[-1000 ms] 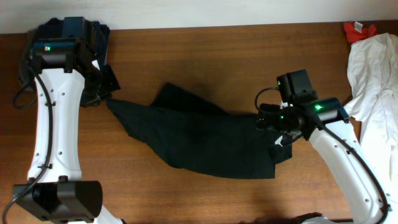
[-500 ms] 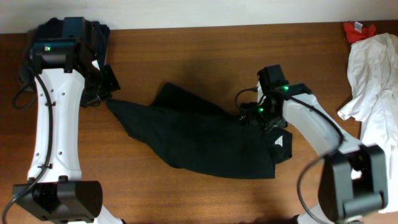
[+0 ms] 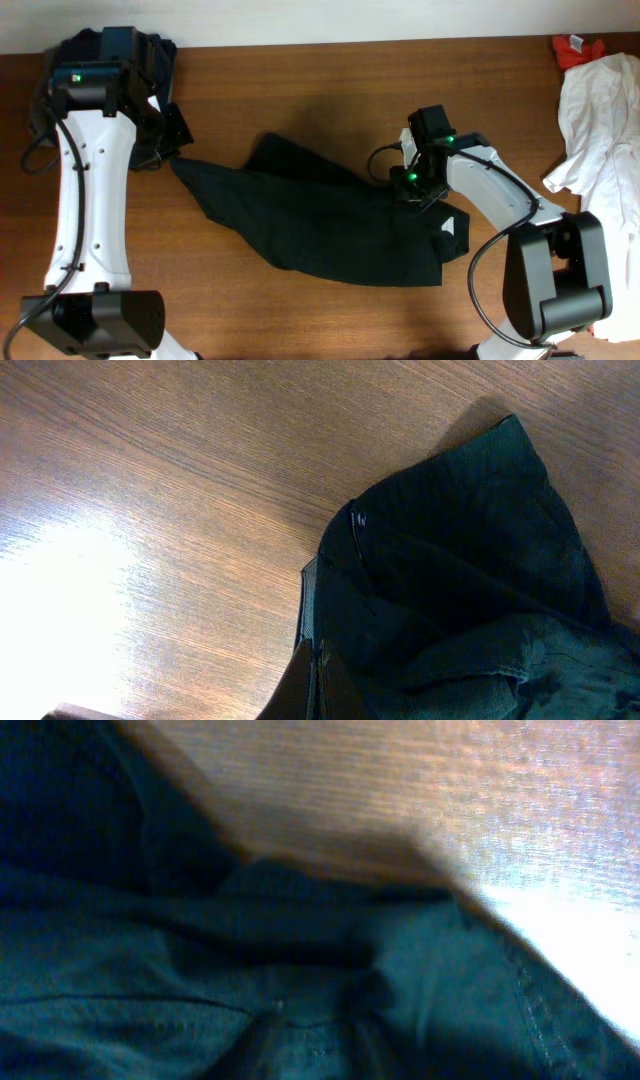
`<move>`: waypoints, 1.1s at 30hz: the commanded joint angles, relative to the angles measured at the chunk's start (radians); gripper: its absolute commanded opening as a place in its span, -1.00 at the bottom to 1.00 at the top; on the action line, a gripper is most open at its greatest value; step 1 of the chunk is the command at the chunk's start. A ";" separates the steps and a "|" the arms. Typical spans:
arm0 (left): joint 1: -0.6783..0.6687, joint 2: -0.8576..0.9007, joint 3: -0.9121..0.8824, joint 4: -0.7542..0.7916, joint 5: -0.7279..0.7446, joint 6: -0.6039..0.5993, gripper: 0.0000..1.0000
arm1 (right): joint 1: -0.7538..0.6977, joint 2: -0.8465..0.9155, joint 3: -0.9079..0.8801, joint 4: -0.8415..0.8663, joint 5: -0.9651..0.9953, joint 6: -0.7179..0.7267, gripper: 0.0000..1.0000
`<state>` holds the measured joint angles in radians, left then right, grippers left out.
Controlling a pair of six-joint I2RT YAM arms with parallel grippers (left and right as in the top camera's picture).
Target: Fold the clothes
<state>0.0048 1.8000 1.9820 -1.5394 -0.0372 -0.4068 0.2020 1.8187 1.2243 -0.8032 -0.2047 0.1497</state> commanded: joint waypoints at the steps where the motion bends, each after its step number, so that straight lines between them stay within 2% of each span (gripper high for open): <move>1: -0.001 -0.016 -0.001 0.006 -0.015 0.016 -0.99 | -0.007 0.005 0.097 -0.058 -0.012 -0.003 -0.92; 5: -0.001 -0.016 -0.001 0.006 -0.015 0.016 -0.99 | -0.007 0.004 0.211 -0.165 0.007 -0.003 -0.92; 10: -0.001 -0.026 0.000 -0.014 -0.014 0.015 -0.99 | -0.007 -0.040 0.405 -0.393 0.019 0.017 -0.92; 15: -0.001 -0.147 0.029 -0.020 -0.015 0.015 -0.99 | -0.007 -0.209 0.554 -0.540 0.075 0.052 -0.92; 16: -0.001 -0.208 0.061 -0.019 -0.014 0.015 -0.99 | -0.007 -0.292 0.603 -0.575 0.109 0.076 -0.92; 23: -0.001 -0.463 0.241 -0.021 -0.011 -0.007 -0.99 | -0.007 -0.552 0.771 -0.661 0.134 0.119 -0.92; 29: -0.001 -0.607 0.372 -0.021 -0.011 -0.007 -0.99 | -0.007 -0.602 0.948 -0.752 0.144 0.153 -0.92; 33: -0.001 -0.624 0.391 -0.018 -0.012 -0.008 -0.99 | -0.007 -0.601 1.024 -0.778 0.184 0.182 -0.92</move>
<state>0.0048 1.1618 2.3669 -1.5665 -0.0368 -0.4084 0.2016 1.2121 2.1891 -1.5726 -0.0795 0.2951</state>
